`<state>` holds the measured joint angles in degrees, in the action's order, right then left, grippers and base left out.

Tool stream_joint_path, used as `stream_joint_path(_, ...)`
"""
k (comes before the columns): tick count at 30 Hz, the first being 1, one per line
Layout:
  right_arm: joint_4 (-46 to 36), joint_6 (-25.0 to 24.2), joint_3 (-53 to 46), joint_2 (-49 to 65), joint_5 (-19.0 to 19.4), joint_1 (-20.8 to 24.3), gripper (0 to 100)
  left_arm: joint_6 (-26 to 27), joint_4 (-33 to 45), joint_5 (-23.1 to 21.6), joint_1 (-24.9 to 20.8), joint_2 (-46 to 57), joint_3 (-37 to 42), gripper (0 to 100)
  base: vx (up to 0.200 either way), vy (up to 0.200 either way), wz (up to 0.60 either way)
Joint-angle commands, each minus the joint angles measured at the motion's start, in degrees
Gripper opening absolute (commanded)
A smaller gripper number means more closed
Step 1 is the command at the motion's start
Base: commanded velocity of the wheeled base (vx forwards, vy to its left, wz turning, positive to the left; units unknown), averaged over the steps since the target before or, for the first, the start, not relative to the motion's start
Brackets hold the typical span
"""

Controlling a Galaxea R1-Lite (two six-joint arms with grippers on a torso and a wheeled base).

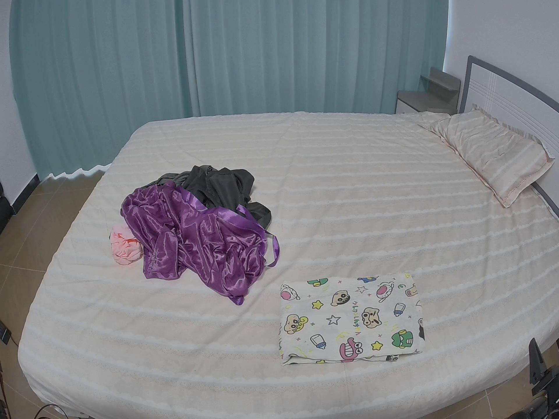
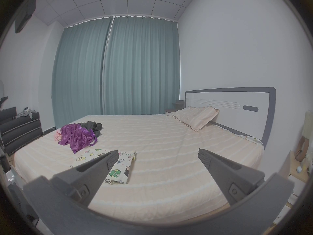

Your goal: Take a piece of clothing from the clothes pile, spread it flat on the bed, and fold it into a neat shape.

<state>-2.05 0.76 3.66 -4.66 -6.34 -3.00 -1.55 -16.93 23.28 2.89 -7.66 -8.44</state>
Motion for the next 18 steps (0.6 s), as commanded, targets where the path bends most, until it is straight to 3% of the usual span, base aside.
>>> stream_joint_path(1, 0.73, 0.65, -1.81, -0.27, -1.13, 0.01, 100, 0.93, 0.23, -3.24, 4.76, 2.12, 1.93, 100, 0.0, 0.0, 0.0)
stream_joint_path(15, 3.19, 1.53, -2.6, -0.35, 0.01, 0.01, 100, 0.85, 0.23, -10.01, 4.76, 2.12, 8.44, 100, 0.0, 0.0, 0.0)
stream_joint_path(18, 3.19, 1.62, -2.6, -0.35, 1.24, 0.01, 100, 0.76, 1.99, -16.43, 4.76, 2.12, 8.44, 100, 0.0, 0.0, 0.0)
